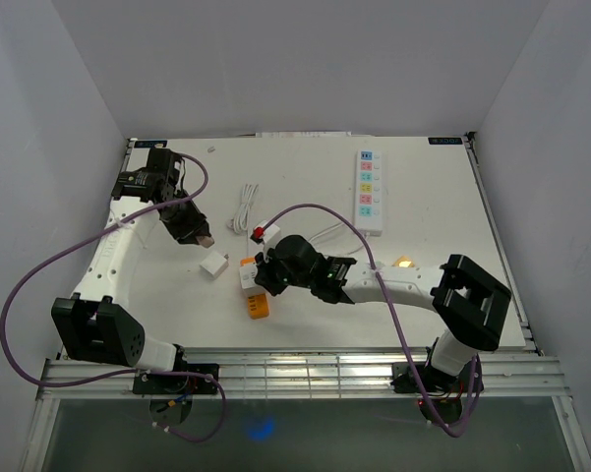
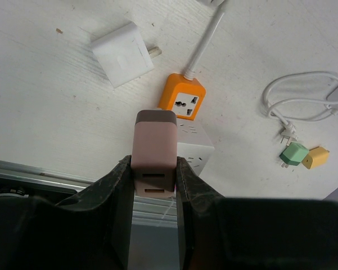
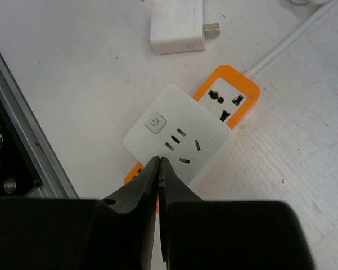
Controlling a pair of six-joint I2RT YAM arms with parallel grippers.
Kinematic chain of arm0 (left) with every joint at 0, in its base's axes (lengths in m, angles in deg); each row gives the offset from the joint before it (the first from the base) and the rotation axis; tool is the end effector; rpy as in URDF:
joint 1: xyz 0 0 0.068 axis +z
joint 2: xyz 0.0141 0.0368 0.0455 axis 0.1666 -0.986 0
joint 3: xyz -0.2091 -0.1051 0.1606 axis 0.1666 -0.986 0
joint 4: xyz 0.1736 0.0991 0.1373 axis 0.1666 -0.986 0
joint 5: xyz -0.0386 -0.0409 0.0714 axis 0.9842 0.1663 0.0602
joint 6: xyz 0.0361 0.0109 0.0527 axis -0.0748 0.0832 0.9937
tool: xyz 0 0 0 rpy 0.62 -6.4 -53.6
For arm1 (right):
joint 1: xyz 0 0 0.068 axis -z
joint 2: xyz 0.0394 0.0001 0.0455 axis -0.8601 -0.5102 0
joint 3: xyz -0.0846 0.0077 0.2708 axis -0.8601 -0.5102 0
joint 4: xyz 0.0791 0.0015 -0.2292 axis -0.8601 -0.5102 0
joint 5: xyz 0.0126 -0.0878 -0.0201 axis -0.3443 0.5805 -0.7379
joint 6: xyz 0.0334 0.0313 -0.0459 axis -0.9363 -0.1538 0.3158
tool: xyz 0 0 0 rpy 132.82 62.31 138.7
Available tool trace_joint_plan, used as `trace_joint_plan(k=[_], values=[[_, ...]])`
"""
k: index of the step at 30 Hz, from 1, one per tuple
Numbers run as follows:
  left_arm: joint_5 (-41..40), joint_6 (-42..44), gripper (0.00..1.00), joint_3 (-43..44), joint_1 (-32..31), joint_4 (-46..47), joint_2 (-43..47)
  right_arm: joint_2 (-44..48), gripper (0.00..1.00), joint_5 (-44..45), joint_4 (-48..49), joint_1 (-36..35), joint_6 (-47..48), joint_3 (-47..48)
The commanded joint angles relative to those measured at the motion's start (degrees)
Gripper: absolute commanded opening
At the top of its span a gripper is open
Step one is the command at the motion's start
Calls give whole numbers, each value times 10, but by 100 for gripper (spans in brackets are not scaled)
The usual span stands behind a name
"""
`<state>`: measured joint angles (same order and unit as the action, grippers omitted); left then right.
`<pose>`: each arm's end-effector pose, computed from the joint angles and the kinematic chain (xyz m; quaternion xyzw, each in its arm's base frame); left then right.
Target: Insert the plug
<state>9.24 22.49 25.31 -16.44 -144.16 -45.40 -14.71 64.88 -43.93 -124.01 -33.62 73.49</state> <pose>0.2395 -0.0322 0.3325 -0.2799 0.9449 -0.0970 0.1395 0.1593 0.3309 0.2449 -0.3429 0.7834 0.3185 0.4089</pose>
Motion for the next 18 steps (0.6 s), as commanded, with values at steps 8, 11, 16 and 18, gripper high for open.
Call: trace_joint_plan(k=[8, 11, 16, 18], values=[[37, 15, 0, -16, 3, 38, 7, 0, 8, 6, 24, -3, -4, -8], [40, 18, 0, -16, 0, 45, 3, 7, 8, 13, 23, -2, 6, -2], [32, 25, 0, -1, -23, 46, -23, 30, 12, 47, 16, -2, 40, 3], [29, 29, 0, 5, -37, 46, -40, 40, 13, 49, 15, 2, 51, 3]])
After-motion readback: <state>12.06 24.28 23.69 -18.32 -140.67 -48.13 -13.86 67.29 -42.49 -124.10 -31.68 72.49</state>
